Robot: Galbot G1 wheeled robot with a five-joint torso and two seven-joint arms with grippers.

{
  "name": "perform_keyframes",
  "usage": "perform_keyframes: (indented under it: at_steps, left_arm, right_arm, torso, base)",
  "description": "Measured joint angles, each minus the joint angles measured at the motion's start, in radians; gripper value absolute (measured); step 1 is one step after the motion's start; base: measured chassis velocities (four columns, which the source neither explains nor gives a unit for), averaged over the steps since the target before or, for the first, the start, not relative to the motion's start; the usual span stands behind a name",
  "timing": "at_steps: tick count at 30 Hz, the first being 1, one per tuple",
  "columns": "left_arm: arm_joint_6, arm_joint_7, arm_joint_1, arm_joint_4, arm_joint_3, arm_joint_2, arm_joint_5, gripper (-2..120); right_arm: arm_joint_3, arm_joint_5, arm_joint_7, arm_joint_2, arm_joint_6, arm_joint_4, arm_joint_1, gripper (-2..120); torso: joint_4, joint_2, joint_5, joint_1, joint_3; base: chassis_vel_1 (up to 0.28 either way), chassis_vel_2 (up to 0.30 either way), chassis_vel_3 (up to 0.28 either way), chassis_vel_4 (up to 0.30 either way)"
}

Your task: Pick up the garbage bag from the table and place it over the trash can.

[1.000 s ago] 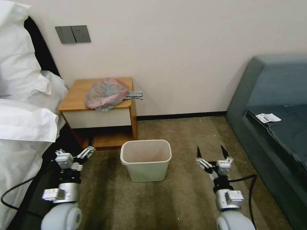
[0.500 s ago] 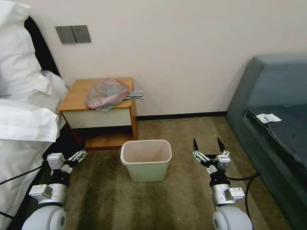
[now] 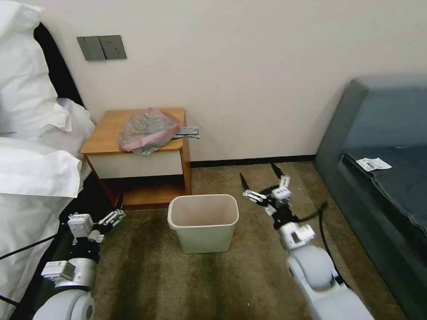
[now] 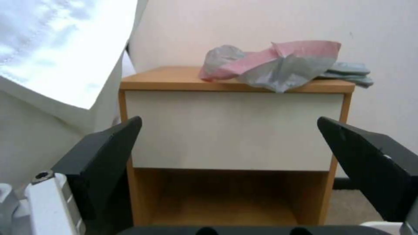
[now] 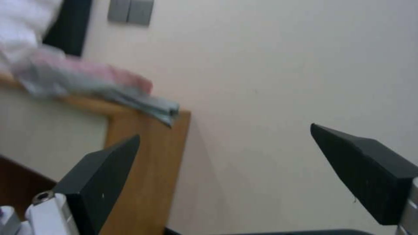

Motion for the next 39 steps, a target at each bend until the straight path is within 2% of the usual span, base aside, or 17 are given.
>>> perform_keyframes:
  at_steps: [2, 5, 9, 11, 12, 14, 15, 18, 20, 28, 39]
  left_arm:
    - [0.000, 0.000, -0.002, 0.006, 0.001, -0.006, 0.009, 100]
    - [0.000, 0.002, -0.014, 0.023, 0.002, -0.026, 0.027, 100]
    - [0.001, 0.003, -0.026, 0.033, 0.004, -0.038, 0.030, 100]
    - [0.009, 0.004, -0.045, 0.044, 0.005, -0.050, 0.033, 100]
    - [0.009, 0.004, -0.045, 0.044, 0.005, -0.050, 0.033, 100]
    - [0.015, 0.004, -0.062, 0.052, 0.005, -0.059, 0.034, 100]
    - [0.016, 0.004, -0.072, 0.058, 0.005, -0.065, 0.034, 100]
    - [0.017, 0.004, -0.081, 0.066, 0.005, -0.072, 0.035, 100]
    - [0.017, 0.004, -0.086, 0.073, 0.004, -0.078, 0.038, 100]
    - [0.015, 0.001, -0.087, 0.082, 0.003, -0.105, 0.054, 100]
    - [0.007, 0.000, -0.075, 0.079, 0.003, -0.138, 0.072, 100]
  right_arm:
    - [-0.038, -0.026, 0.023, -0.015, -0.017, -0.035, 0.048, 100]
    - [-0.152, -0.145, 0.083, -0.045, -0.072, -0.144, 0.197, 100]
    - [-0.229, -0.219, 0.086, -0.046, -0.082, -0.221, 0.303, 100]
    - [-0.316, -0.293, 0.080, -0.027, -0.087, -0.326, 0.443, 100]
    - [-0.316, -0.293, 0.080, -0.027, -0.087, -0.326, 0.443, 100]
    - [-0.384, -0.324, 0.073, -0.001, -0.092, -0.405, 0.529, 100]
    - [-0.425, -0.339, 0.071, 0.015, -0.099, -0.451, 0.581, 100]
    - [-0.485, -0.359, 0.071, 0.034, -0.102, -0.514, 0.648, 100]
    - [-0.540, -0.382, 0.071, 0.051, -0.100, -0.574, 0.726, 100]
    - [-0.633, -0.422, 0.076, 0.132, -0.070, -0.752, 0.881, 100]
    - [-0.677, -0.445, 0.077, 0.198, -0.041, -0.865, 0.947, 100]
  torso:
    - [0.0000, 0.000, -0.0003, 0.000, 0.000]
    - [0.0000, 0.000, -0.0003, 0.000, 0.000]
    - [-0.0004, 0.000, 0.0001, 0.000, 0.000]
    - [0.0001, 0.000, -0.0010, 0.000, 0.000]
    - [0.0001, 0.000, -0.0010, 0.000, 0.000]
    - [0.0000, 0.000, 0.0002, 0.000, 0.000]
    - [0.0000, 0.000, -0.0007, 0.000, 0.000]
    - [0.0000, 0.000, 0.0003, 0.000, 0.000]
    - [0.0000, 0.000, -0.0009, 0.000, 0.000]
    - [0.0000, 0.000, 0.0000, 0.000, 0.000]
    - [-0.0002, 0.000, -0.0003, 0.000, 0.000]
  base:
    - [0.000, 0.000, 0.000, 0.000]
    - [0.000, 0.000, 0.000, 0.000]
    - [0.000, 0.000, 0.000, 0.000]
    - [0.000, 0.000, 0.000, 0.000]
    - [0.000, 0.000, 0.000, 0.000]
    - [0.000, 0.000, 0.000, 0.000]
    - [0.000, 0.000, 0.000, 0.000]
    - [0.000, 0.000, 0.000, 0.000]
    - [0.000, 0.000, 0.000, 0.000]
    - [0.000, 0.000, 0.000, 0.000]
    - [0.000, 0.000, 0.000, 0.000]
